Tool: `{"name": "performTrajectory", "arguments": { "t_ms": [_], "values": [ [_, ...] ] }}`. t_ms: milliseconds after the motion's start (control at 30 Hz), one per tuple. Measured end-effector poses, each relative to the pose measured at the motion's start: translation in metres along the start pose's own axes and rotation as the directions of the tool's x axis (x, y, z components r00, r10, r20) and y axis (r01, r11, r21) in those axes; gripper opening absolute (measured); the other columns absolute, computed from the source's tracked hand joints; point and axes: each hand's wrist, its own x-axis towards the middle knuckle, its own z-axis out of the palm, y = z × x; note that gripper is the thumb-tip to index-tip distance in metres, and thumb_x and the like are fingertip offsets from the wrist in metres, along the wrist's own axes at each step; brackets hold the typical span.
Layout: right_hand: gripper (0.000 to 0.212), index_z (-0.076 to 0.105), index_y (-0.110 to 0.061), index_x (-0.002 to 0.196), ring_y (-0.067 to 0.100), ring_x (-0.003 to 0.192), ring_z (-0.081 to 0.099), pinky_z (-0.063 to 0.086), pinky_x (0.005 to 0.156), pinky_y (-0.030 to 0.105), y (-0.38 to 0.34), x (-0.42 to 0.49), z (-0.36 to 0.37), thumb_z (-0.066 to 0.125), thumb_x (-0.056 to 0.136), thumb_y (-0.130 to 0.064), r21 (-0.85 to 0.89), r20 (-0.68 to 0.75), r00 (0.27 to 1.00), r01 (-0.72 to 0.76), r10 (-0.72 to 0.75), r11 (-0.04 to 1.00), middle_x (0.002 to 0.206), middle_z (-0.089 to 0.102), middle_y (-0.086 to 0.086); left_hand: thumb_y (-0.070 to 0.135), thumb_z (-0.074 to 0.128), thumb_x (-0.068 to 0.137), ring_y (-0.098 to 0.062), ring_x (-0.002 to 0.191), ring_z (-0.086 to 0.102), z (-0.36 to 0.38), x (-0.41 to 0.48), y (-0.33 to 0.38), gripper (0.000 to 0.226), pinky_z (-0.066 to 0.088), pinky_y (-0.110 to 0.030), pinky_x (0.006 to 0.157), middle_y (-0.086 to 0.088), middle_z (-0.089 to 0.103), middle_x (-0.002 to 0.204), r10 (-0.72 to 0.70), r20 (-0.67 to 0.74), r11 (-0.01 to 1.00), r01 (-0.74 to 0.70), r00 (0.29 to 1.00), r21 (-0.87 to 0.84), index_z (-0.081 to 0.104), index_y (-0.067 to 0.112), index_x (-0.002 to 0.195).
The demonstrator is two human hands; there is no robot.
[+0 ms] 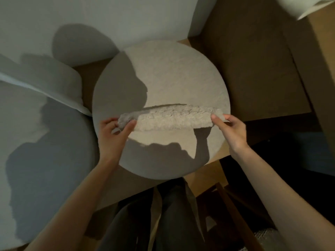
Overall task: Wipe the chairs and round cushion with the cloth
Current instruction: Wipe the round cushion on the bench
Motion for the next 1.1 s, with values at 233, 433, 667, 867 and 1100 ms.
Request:
{"name": "performTrajectory", "arguments": {
  "t_ms": [233, 433, 667, 867, 1100],
  "values": [
    [0.02, 0.066, -0.013, 0.075, -0.002, 0.102, 0.062, 0.041, 0.091, 0.018, -0.033, -0.063, -0.008, 0.075, 0.075, -0.031, 0.383, -0.048, 0.993, 0.119, -0.109, 0.916, 0.102, 0.071, -0.01, 0.054, 0.071, 0.07, -0.003, 0.081, 0.063, -0.045, 0.004, 0.046, 0.041, 0.053, -0.019, 0.073, 0.01, 0.069, 0.084, 0.129, 0.118, 0.974, -0.104, 0.985, -0.201, 0.069, 0.016, 0.085],
    [0.017, 0.068, -0.014, 0.102, 0.007, 0.076, 0.065, 0.051, 0.067, 0.016, -0.033, -0.09, 0.003, 0.064, 0.09, -0.026, 0.354, -0.119, 0.978, 0.203, -0.171, 0.913, 0.082, 0.068, -0.006, 0.032, 0.065, 0.087, -0.003, 0.085, 0.068, -0.052, 0.012, 0.046, 0.022, 0.054, -0.014, 0.069, 0.008, 0.072, 0.093, 0.194, 0.228, 0.966, -0.145, 0.954, -0.214, 0.068, 0.019, 0.105],
    [0.05, 0.043, -0.023, 0.14, 0.025, 0.116, 0.05, 0.048, 0.092, 0.036, 0.007, -0.038, 0.032, 0.06, 0.094, -0.029, -0.062, -0.071, 0.997, 0.009, -0.013, 0.998, 0.129, 0.049, 0.007, 0.019, 0.063, 0.091, -0.012, 0.109, 0.054, -0.004, 0.064, 0.005, 0.051, 0.043, -0.02, 0.093, -0.002, 0.053, 0.129, 0.119, 0.354, 0.957, -0.202, 0.928, 0.206, 0.044, 0.013, 0.138],
    [0.041, 0.05, -0.023, 0.136, 0.023, 0.136, 0.032, 0.022, 0.113, 0.028, 0.029, -0.018, 0.088, 0.056, 0.095, -0.024, -0.552, 0.21, 0.864, 0.491, -0.457, 0.674, 0.145, 0.042, 0.003, 0.008, 0.068, 0.085, -0.041, 0.133, 0.036, 0.028, 0.079, -0.03, 0.061, 0.034, -0.055, 0.107, -0.019, 0.037, 0.147, 0.459, 0.366, 0.66, -0.587, 0.809, 0.469, 0.042, 0.006, 0.14],
    [0.064, -0.012, -0.04, 0.149, 0.04, 0.144, -0.018, -0.013, 0.114, 0.056, 0.062, 0.025, 0.173, 0.017, 0.096, -0.06, -0.802, 0.341, 0.871, 0.466, -0.355, 0.373, 0.158, -0.021, 0.003, 0.038, 0.051, 0.095, -0.035, 0.144, 0.002, 0.07, 0.097, -0.076, 0.063, 0.006, -0.057, 0.113, -0.004, 0.01, 0.157, 0.429, 0.556, 0.381, -0.701, 0.712, 0.603, 0.016, 0.028, 0.146]
  ]
}}
